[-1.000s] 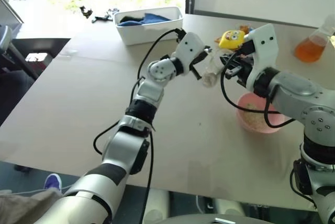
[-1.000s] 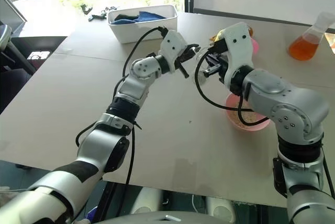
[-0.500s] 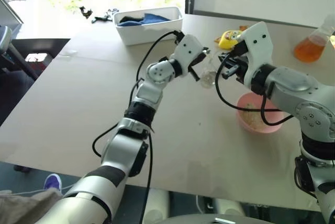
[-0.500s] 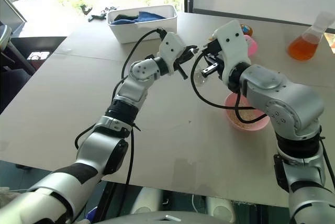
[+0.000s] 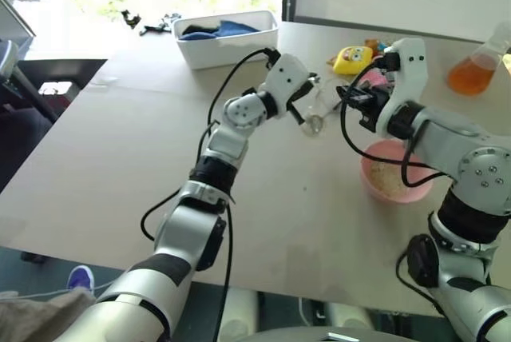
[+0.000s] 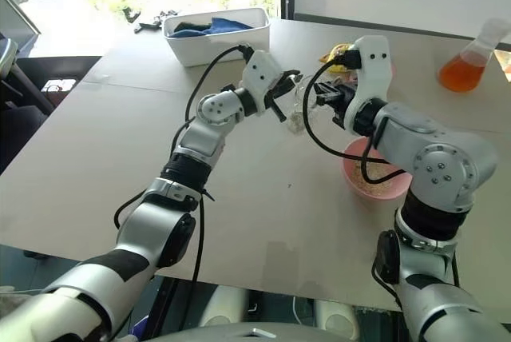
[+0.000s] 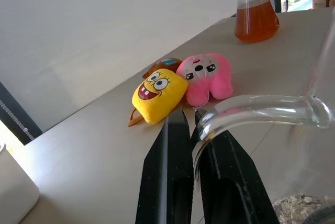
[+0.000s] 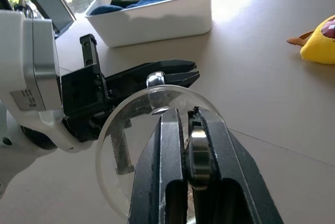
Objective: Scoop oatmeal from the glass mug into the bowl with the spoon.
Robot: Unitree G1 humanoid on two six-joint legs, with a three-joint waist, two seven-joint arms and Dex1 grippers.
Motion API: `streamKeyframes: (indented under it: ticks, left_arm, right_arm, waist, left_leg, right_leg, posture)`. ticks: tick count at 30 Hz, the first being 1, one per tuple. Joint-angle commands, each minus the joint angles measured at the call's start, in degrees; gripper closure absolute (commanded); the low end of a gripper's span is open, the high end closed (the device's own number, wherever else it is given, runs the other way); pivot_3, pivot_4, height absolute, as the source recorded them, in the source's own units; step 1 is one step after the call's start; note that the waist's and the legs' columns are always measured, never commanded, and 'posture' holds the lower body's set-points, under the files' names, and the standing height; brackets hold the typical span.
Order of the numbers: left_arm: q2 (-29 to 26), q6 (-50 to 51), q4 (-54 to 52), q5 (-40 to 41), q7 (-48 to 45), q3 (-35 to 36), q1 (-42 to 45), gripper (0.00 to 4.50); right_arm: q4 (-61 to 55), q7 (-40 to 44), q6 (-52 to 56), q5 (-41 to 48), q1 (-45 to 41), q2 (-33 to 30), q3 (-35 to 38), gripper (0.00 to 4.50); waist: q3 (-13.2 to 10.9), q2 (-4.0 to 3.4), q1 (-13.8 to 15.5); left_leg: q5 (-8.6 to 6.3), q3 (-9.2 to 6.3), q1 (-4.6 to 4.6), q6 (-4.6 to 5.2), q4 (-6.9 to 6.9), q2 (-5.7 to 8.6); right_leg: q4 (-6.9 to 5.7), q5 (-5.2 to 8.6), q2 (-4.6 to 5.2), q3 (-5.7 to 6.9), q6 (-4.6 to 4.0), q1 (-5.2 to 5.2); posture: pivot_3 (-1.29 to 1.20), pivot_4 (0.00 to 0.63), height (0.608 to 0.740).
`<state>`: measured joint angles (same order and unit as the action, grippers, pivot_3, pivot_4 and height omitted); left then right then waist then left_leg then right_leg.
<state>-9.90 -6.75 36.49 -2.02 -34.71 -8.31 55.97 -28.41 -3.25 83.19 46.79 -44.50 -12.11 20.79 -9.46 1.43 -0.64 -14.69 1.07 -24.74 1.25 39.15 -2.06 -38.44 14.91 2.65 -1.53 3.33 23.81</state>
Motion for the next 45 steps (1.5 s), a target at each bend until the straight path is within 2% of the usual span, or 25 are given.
streamKeyframes:
  ticks: [1, 10, 16, 22, 25, 29, 34, 36, 42, 45]
  left_arm:
    - [0.1, -2.1, -3.9, 1.0, 0.9, 1.1, 0.9, 4.41]
    - [-0.3, -2.9, -2.3, -0.6, 1.0, 0.0, 0.1, 4.41]
    - [-0.1, -3.0, -1.9, -0.8, 1.1, -0.3, 0.0, 4.41]
    - [0.5, -2.6, -2.4, -0.3, 0.9, -0.1, 0.7, 4.41]
    - [0.6, -2.7, -2.2, -0.2, 0.8, -0.1, 0.8, 4.41]
    - [0.6, -3.0, -1.8, -0.2, 0.6, -0.2, 0.5, 4.41]
    - [0.7, -3.2, -1.3, -0.4, 0.4, -0.5, 0.1, 4.41]
    - [0.8, -3.4, -1.1, -0.5, 0.3, -0.6, 0.1, 4.41]
    - [1.4, -4.2, 1.7, -1.2, 0.5, -1.2, 0.8, 4.41]
    - [2.0, -5.2, 4.3, -2.0, 0.7, -1.6, 2.1, 4.41]
  right_arm:
    - [-0.9, -0.6, 2.7, 2.2, -2.3, 1.2, 4.3, 4.5]
    - [-1.5, -1.4, 8.9, 1.5, -5.6, 2.4, 12.6, 4.5]
    - [-0.7, -2.2, 9.3, 2.6, -6.6, 2.5, 16.0, 4.5]
    - [1.1, -6.2, 9.3, 8.3, -5.9, 6.0, 19.7, 4.5]
    - [2.5, -10.4, 9.3, 12.1, -6.7, 8.7, 23.6, 4.5]
    - [4.3, -15.8, 9.3, 17.1, -7.6, 9.2, 27.3, 4.5]
    - [6.6, -24.0, 9.3, 25.4, -7.7, 7.3, 31.4, 4.5]
    - [7.6, -28.9, 6.7, 31.8, -5.9, 5.4, 30.8, 4.5]
    - [9.5, -47.2, -14.3, 60.3, 5.0, -7.1, 18.4, 4.5]
    - [7.7, -49.9, -23.4, 66.0, 9.5, -12.3, 14.5, 4.5]
  waist:
    - [0.0, 0.0, 0.0]
    - [0.0, -0.05, 0.0]
    - [0.0, -0.07, 0.0]
    - [0.0, -0.08, -0.1]
    - [0.0, -0.1, -0.1]
    - [-0.1, -0.16, 0.0]
    - [-0.1, -0.18, 0.0]
    - [-0.1, -0.19, -0.1]
    - [-0.1, -0.2, -0.1]
    - [-0.1, -0.2, -0.2]
  left_leg:
    - [0.0, 0.0, 0.0, 0.0, 0.0, 0.0]
    - [0.0, 0.0, -0.01, 0.0, 0.0, 0.01]
    - [0.0, 0.01, -0.01, 0.0, -0.01, 0.01]
    - [0.0, 0.02, -0.01, 0.0, -0.01, 0.01]
    - [0.0, 0.03, -0.01, 0.0, 0.0, 0.01]
    - [0.0, 0.03, -0.02, 0.0, -0.01, 0.01]
    - [0.0, 0.03, -0.02, 0.0, -0.02, 0.01]
    - [0.0, 0.03, -0.02, 0.0, -0.02, 0.0]
    - [0.0, 0.07, -0.05, 0.01, -0.03, 0.01]
    - [-0.01, 0.08, -0.05, 0.02, -0.03, 0.01]
  right_leg:
    - [0.0, 0.0, 0.0, 0.0, 0.0, 0.0]
    - [-0.02, 0.0, 0.0, -0.01, 0.0, 0.01]
    - [-0.04, 0.0, 0.0, -0.02, 0.0, 0.03]
    - [-0.06, 0.0, 0.0, -0.03, 0.0, 0.04]
    - [-0.09, 0.0, 0.0, -0.04, 0.0, 0.06]
    - [-0.08, 0.0, 0.01, -0.04, 0.0, 0.07]
    - [-0.08, 0.0, 0.01, -0.04, 0.0, 0.07]
    - [-0.08, 0.0, 0.01, -0.04, 0.0, 0.07]
    - [-0.01, 0.0, 0.03, -0.08, 0.0, 0.06]
    - [0.04, 0.01, 0.03, -0.1, 0.01, 0.06]
  posture:
    - [0.0, 0.15, 0.74]
    - [0.0, 0.15, 0.74]
    - [0.0, 0.15, 0.74]
    - [0.0, 0.15, 0.74]
    - [0.0, 0.15, 0.74]
    - [0.0, 0.15, 0.74]
    - [0.0, 0.15, 0.74]
    - [0.0, 0.15, 0.74]
    - [0.0, 0.15, 0.74]
    - [0.0, 0.15, 0.74]
